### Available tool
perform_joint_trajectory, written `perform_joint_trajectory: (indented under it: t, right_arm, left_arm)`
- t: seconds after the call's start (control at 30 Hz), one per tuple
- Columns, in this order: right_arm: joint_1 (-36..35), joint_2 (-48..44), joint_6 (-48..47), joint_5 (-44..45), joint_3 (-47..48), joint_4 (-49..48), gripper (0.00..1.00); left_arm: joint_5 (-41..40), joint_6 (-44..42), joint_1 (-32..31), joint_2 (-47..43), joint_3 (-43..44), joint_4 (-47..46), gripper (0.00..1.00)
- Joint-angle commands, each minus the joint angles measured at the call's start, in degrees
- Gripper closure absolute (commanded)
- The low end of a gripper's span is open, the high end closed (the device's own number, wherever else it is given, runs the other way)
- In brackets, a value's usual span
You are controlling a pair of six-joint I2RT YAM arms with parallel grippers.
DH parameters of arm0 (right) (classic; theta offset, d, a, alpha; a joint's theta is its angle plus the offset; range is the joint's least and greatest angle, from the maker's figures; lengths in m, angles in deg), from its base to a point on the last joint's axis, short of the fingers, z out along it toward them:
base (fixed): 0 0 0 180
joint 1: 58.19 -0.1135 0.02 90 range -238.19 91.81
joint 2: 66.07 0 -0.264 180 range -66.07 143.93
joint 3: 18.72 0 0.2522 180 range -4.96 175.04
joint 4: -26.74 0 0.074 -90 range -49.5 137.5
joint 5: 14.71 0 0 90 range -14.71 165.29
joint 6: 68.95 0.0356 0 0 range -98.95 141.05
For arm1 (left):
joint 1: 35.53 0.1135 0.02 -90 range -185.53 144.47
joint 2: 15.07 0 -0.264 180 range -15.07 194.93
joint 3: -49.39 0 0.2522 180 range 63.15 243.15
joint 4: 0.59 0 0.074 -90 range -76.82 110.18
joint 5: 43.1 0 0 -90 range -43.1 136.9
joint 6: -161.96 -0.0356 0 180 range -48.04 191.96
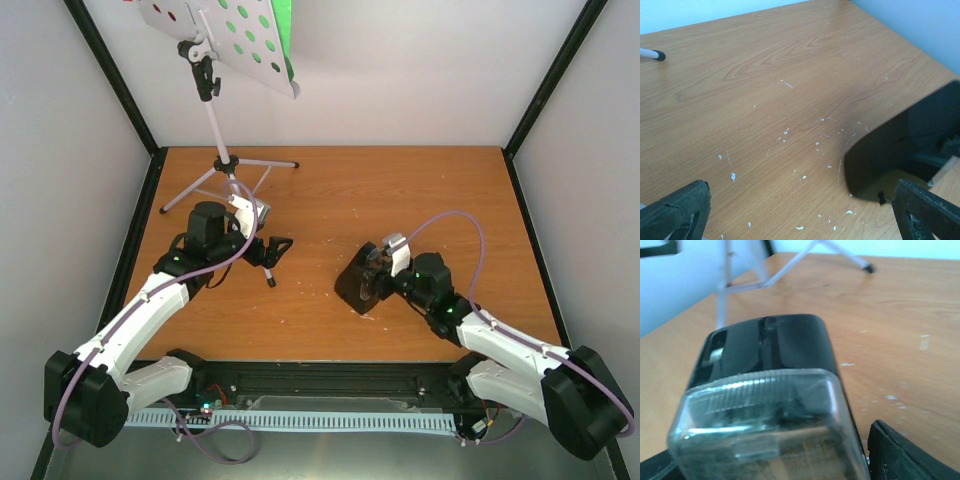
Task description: Pack up the instrument practice props
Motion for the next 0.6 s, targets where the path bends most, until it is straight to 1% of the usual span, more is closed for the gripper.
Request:
perform_joint_trajectory:
  t: [0.0, 0.1, 0.2, 0.33, 0.43, 0.57]
  right_arm:
    - [0.25, 2.25, 3.55, 21.1, -0.13, -3.72, 0.29]
    - [1.18, 6.47, 4.75, 29.28, 2.49, -3.01, 0.3]
    - [4.25, 10.78, 5.67, 32.43, 5.19, -4.4, 0.3]
    - [10.52, 17.53, 7.02, 31.08, 8.58, -8.06, 0.3]
    - [14.56, 22.62, 6.65, 28.18, 12.19, -9.03, 0.3]
    - [16.77, 25.77, 4.4, 25.08, 16.33, -7.97, 0.29]
  left_arm:
    - [-1.88, 1.08, 0.51, -0.48, 1.12, 0.77, 0.01]
    - [-2.29, 1.3, 0.52, -1.28, 0.99, 0.47, 0.01]
    - [-2.55, 1.43, 0.52, -1.4, 1.02, 0.34, 0.01]
    - [-3.94, 1.56, 0.52, -1.48, 0.86, 0.56, 0.0]
    - [-4.48, 1.5, 0.58, -1.49, 0.79, 0.47, 0.01]
    - [-2.82, 1.4, 2.58, -0.91, 0.86, 0.21, 0.0]
